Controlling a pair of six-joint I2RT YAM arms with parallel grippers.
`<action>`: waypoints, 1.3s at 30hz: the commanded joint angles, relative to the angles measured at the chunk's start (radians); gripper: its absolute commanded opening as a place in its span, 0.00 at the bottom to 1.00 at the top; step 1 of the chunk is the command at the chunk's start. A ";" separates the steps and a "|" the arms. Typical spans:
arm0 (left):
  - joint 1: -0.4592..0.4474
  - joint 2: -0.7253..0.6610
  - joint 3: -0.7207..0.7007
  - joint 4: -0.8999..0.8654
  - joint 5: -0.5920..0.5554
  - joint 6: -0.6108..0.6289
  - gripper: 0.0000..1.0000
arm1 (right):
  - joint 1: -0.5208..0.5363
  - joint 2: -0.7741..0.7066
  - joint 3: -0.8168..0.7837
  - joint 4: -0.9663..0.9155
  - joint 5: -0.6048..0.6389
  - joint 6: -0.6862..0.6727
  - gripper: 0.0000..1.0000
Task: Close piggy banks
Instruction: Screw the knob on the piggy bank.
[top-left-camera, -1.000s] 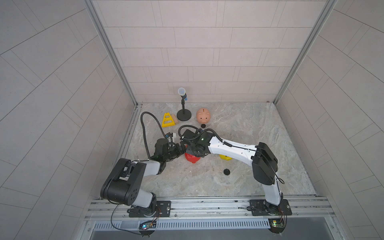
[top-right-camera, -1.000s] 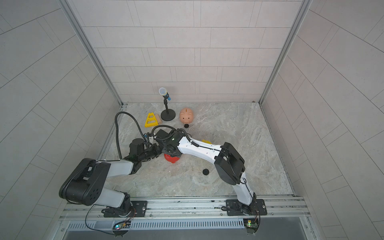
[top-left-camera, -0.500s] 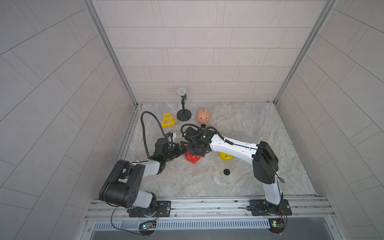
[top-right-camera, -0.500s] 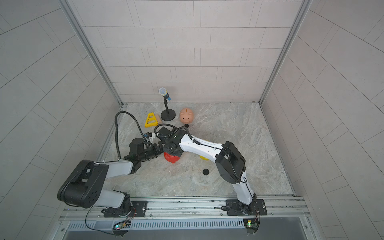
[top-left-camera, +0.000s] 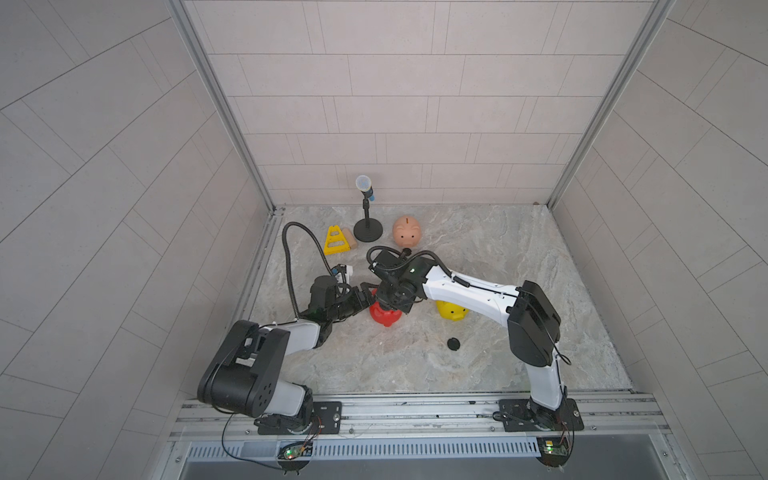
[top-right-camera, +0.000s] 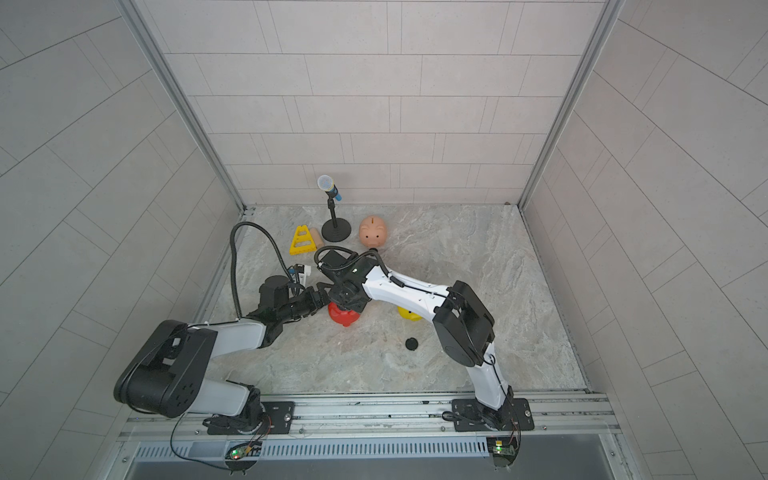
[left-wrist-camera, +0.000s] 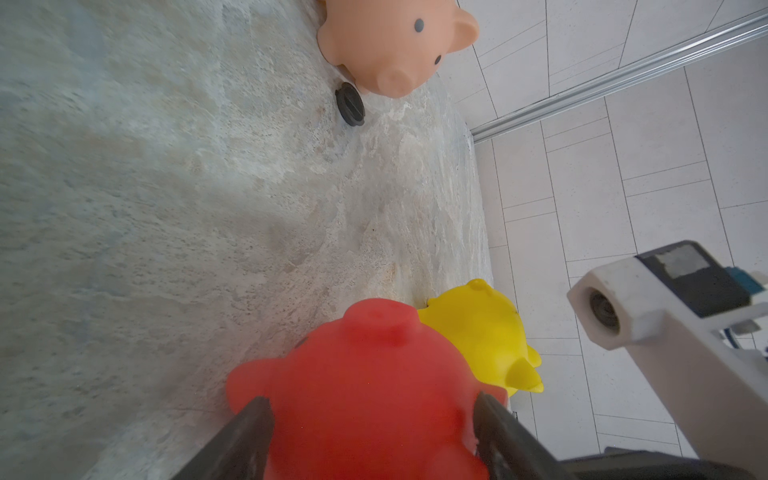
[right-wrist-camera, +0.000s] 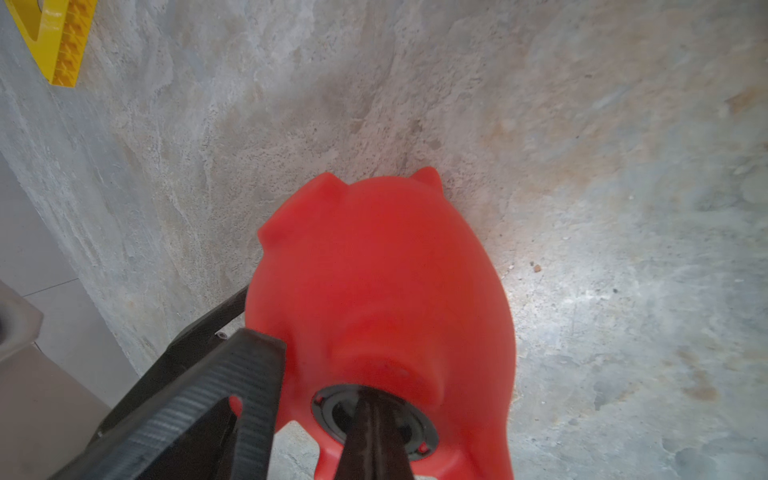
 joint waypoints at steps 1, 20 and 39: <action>-0.035 0.013 -0.018 -0.125 0.085 0.011 0.79 | -0.005 0.095 -0.077 0.051 -0.045 0.088 0.00; -0.035 0.001 -0.018 -0.130 0.083 0.010 0.79 | -0.010 0.041 -0.150 0.175 -0.067 0.164 0.01; -0.035 -0.091 0.004 -0.250 0.058 0.060 0.81 | -0.003 -0.072 -0.079 0.016 -0.025 0.039 0.18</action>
